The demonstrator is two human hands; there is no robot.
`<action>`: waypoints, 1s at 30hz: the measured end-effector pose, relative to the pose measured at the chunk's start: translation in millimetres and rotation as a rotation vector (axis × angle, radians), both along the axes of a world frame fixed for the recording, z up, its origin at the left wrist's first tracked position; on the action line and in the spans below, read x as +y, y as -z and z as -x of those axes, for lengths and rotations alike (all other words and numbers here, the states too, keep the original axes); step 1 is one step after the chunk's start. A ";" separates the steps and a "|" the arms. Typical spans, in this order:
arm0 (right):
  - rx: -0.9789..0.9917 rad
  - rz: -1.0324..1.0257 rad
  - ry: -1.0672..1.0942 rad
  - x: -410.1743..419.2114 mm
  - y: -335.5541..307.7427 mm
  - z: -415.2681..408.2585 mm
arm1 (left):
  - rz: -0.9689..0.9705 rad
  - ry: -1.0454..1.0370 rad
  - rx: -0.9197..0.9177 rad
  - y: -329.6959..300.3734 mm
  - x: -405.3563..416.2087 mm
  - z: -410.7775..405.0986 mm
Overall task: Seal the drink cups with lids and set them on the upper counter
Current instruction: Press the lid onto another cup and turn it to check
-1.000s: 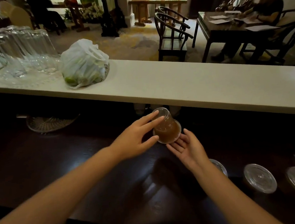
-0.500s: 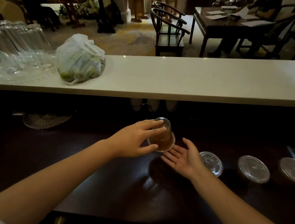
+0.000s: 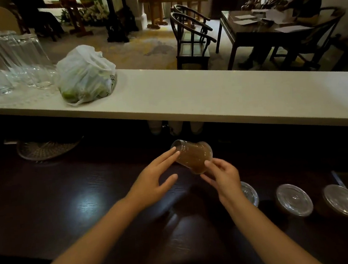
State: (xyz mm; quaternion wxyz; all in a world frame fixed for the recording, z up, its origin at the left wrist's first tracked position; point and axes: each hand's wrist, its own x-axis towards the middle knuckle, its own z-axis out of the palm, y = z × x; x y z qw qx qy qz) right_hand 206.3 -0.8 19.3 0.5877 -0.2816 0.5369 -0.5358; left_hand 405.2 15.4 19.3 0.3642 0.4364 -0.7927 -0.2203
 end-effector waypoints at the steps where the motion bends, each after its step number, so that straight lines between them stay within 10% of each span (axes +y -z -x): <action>1: 0.120 0.070 0.015 -3.4 -0.5 2.1 | -0.071 -0.036 0.124 7.0 3.6 7.5; 7: 0.987 0.649 0.004 -13.5 6.1 15.9 | -0.901 -0.219 1.152 22.8 15.3 50.2; 12: 1.547 1.062 -0.188 -3.8 17.9 20.3 | -1.268 -0.306 1.336 36.6 18.9 50.5; 30: 1.472 1.046 -0.522 25.1 85.6 36.3 | -1.527 -0.252 1.349 72.3 39.8 48.1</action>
